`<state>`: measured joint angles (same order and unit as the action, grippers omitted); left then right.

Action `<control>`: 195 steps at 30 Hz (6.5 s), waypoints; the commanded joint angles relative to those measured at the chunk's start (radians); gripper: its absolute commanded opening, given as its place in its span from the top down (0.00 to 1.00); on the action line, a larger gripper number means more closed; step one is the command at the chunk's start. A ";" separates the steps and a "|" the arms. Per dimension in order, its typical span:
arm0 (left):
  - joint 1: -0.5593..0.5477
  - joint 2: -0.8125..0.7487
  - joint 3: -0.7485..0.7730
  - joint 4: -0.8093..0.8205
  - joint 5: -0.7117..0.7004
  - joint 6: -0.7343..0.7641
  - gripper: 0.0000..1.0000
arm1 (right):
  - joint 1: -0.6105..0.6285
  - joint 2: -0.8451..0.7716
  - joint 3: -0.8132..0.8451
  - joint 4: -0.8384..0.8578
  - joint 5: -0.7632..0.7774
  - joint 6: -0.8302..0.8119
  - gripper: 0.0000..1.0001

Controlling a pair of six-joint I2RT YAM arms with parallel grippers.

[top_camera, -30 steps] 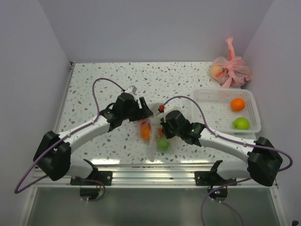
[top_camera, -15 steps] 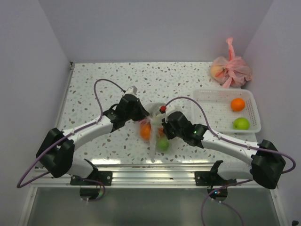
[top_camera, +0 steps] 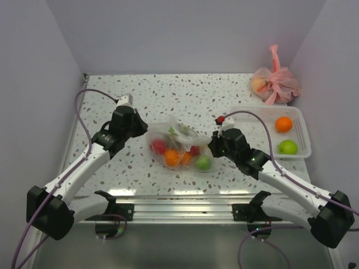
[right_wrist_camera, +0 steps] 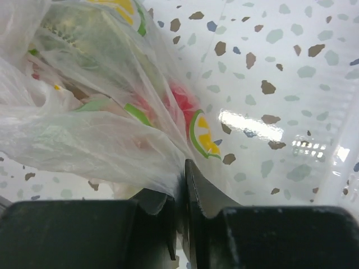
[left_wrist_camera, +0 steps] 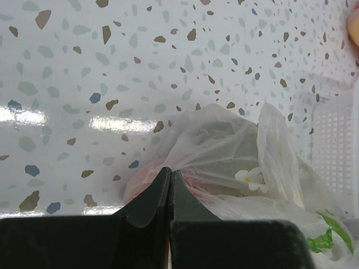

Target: Untie the knot of the plastic bag and take out the fruit

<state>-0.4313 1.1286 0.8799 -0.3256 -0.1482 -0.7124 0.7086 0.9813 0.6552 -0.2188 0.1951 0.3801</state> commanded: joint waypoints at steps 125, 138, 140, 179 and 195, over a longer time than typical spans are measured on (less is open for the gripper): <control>0.016 -0.118 0.174 -0.130 -0.114 0.254 1.00 | 0.006 0.086 0.587 -0.424 -0.088 -0.020 0.01; 0.016 -0.194 0.116 -0.110 -0.102 0.165 1.00 | 0.196 0.500 0.952 -0.559 0.423 0.204 0.01; 0.016 -0.210 0.090 -0.107 -0.096 0.145 1.00 | 0.201 0.543 0.986 -0.576 0.466 0.221 0.01; 0.068 0.035 0.331 -0.072 -0.145 0.041 1.00 | -0.047 0.364 0.726 0.065 0.058 -0.250 1.00; -0.032 -0.247 -0.337 0.155 0.015 -0.150 1.00 | -0.046 0.116 0.110 -0.088 -0.079 -0.029 0.61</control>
<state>-0.4328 0.9134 0.5282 -0.2745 -0.1329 -0.8440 0.6609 1.1515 0.7235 -0.2268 0.1177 0.3077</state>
